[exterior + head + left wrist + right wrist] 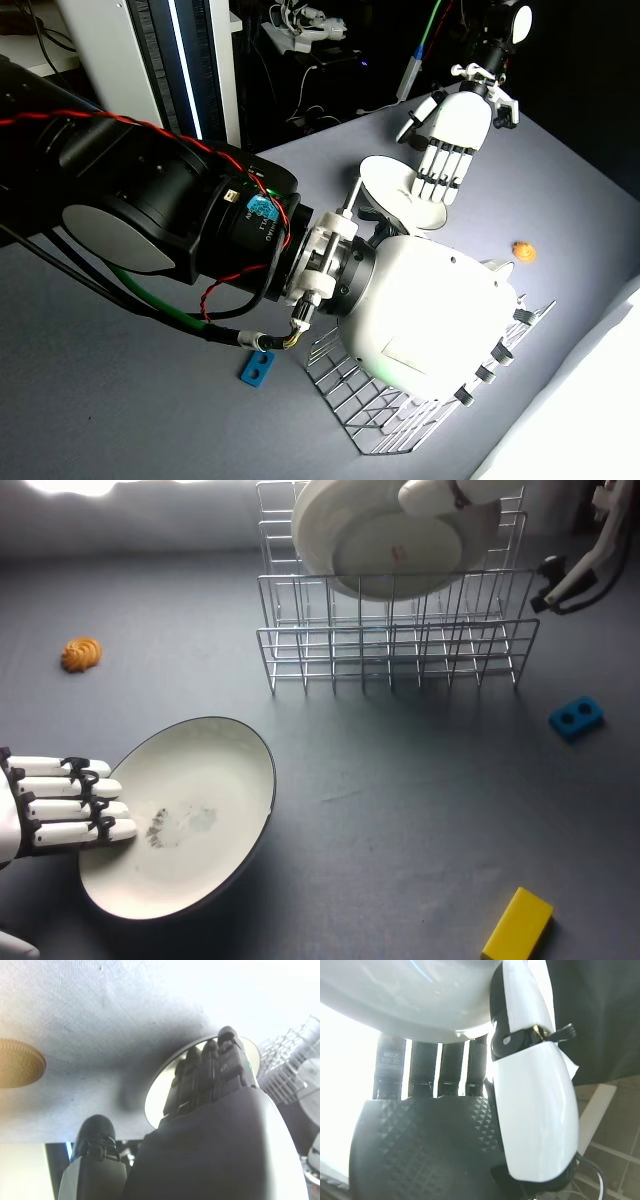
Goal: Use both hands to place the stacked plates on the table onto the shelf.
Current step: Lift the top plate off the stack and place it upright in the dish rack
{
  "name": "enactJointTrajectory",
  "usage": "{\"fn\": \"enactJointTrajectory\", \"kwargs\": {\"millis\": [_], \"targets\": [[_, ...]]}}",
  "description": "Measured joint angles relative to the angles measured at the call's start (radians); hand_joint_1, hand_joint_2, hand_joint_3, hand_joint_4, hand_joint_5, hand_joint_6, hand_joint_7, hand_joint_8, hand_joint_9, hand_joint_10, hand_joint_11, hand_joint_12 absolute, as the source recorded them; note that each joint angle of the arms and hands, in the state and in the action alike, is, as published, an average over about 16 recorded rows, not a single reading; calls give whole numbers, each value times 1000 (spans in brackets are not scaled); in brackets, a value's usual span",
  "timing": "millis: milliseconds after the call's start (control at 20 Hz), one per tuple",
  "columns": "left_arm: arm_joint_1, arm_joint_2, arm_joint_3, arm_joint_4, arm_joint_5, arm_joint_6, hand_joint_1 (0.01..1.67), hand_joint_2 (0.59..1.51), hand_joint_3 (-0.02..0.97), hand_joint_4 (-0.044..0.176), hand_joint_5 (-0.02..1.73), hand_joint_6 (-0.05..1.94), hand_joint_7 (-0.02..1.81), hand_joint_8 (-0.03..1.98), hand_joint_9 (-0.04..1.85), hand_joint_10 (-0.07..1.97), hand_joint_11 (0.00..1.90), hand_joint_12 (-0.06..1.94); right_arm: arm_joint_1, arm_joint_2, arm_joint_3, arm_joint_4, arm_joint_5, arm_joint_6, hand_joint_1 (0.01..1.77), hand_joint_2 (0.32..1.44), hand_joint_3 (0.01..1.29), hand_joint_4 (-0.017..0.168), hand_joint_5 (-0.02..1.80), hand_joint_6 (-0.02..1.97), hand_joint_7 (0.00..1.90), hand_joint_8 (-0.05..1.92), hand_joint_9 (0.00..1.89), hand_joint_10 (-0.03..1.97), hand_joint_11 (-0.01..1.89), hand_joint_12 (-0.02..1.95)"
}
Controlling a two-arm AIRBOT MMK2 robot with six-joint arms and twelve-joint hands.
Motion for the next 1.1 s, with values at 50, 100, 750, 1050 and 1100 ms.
{"fn": "enactJointTrajectory", "kwargs": {"millis": [50, 100, 750, 1050, 1100], "targets": [[4, 0, -2, -6, 2, -1, 19, 1178, 17, -11, 44, -24, 67, -1, 26, -17, 20, -9, -5, -5, 8, 0, -1, 2, 1273, 1030, 9, -8, 908, 918, 1031, 1008, 1050, 919, 866, 1353], [9, 0, -5, -12, 3, -2, 19, 1178, 17, -11, 44, -25, 67, -2, 26, -17, 20, -10, -10, -10, 15, 1, -2, 3, 1271, 1031, 10, -8, 908, 921, 1031, 1005, 1055, 903, 866, 1348], [47, 3, -24, -67, 12, -8, 19, 1182, 17, -11, 17, -33, 40, -3, 3, -16, 23, -5, -65, -49, 73, 3, 25, 5, 1240, 1059, 10, -8, 852, 988, 978, 961, 989, 766, 763, 1355], [53, 4, -31, -82, 16, -10, 20, 1184, 17, -11, 7, -34, 32, -4, -5, -17, 26, 2, -78, -53, 78, 4, 47, 4, 1171, 1076, 13, -6, 762, 763, 898, 656, 858, 668, 624, 1366], [55, 4, -31, -84, 16, -10, 19, 1184, 17, -11, 7, -34, 33, -4, -5, -18, 26, 2, -79, -53, 78, 5, 50, 4, 1156, 1078, 14, -6, 745, 721, 883, 599, 835, 652, 598, 1370]]}}
